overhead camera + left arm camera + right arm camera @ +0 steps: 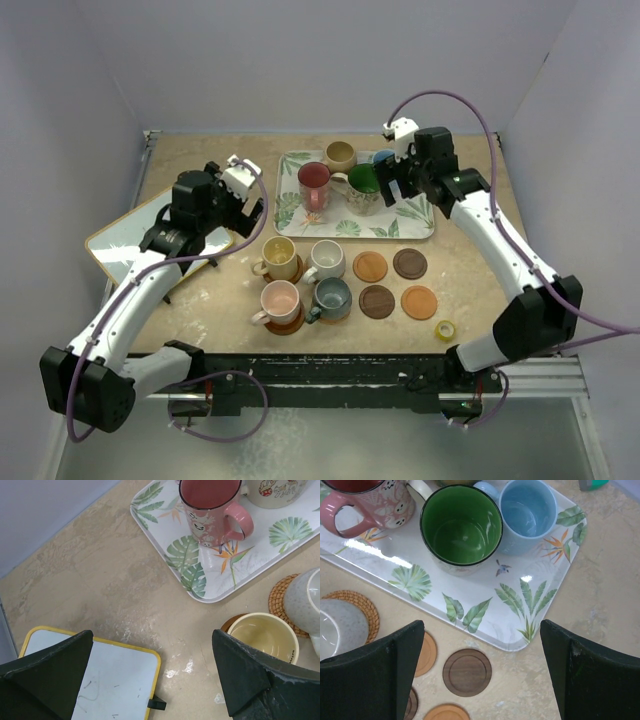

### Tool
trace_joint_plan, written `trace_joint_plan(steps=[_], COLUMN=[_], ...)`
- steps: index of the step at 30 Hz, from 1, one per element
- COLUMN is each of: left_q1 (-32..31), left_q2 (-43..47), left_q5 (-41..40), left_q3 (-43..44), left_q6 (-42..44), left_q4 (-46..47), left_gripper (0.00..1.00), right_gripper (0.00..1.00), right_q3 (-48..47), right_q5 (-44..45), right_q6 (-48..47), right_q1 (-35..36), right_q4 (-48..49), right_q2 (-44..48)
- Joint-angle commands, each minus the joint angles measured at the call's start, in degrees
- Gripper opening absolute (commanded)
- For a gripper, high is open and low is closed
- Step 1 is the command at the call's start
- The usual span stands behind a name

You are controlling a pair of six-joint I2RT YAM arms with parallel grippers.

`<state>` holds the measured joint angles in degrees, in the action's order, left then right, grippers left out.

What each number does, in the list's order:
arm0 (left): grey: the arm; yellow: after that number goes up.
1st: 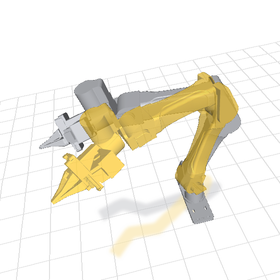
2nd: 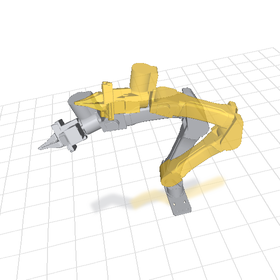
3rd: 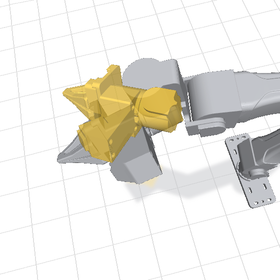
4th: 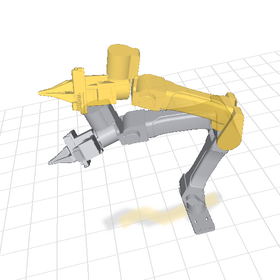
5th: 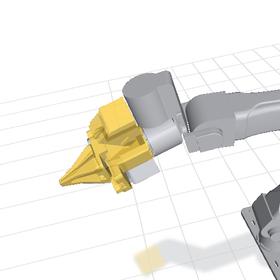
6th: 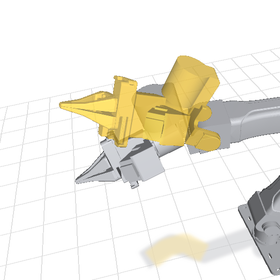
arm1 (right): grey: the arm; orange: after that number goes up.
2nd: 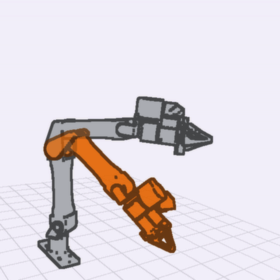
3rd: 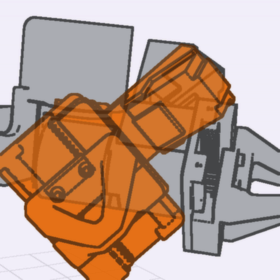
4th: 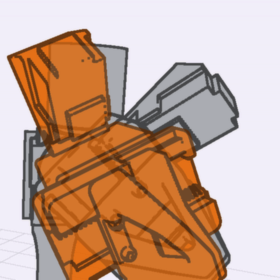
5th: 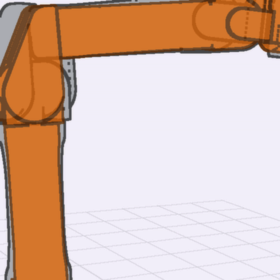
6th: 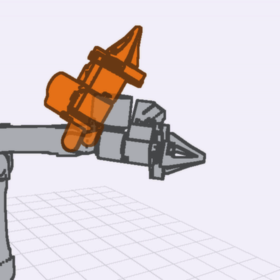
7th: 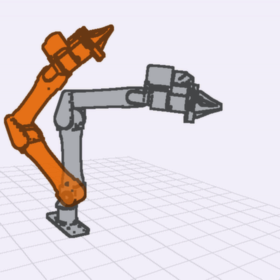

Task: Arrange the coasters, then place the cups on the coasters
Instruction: Pick up the cup from the tray.

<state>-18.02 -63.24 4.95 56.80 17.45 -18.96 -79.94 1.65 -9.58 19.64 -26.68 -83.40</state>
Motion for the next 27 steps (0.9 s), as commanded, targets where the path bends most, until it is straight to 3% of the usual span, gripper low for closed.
trace_joint_plan(steps=[1,9,19,27], left_q1=[0.3,0.3,0.0,-0.3], left_q2=[1.8,0.0,-12.2,-20.5], left_q5=[3.0,7.3,7.3,5.8], left_q3=[1.9,3.1,12.6,17.4], left_q6=[-1.0,-1.9,-9.8,-13.2], left_q4=[2.1,3.2,5.6,8.8], left_gripper=[1.0,0.99,0.91,0.89], right_gripper=[1.0,0.95,0.94,0.93], right_q3=[-5.3,-8.7,-1.7,-4.7], right_q5=[-5.4,-9.8,-11.3,-10.1], right_q6=[0.7,1.5,1.4,2.9], right_q1=[-2.2,-2.8,-3.0,-3.0], right_q4=[-0.3,-5.3,-8.0,-8.1], right_q2=[-2.9,-6.4,1.1,-1.2])
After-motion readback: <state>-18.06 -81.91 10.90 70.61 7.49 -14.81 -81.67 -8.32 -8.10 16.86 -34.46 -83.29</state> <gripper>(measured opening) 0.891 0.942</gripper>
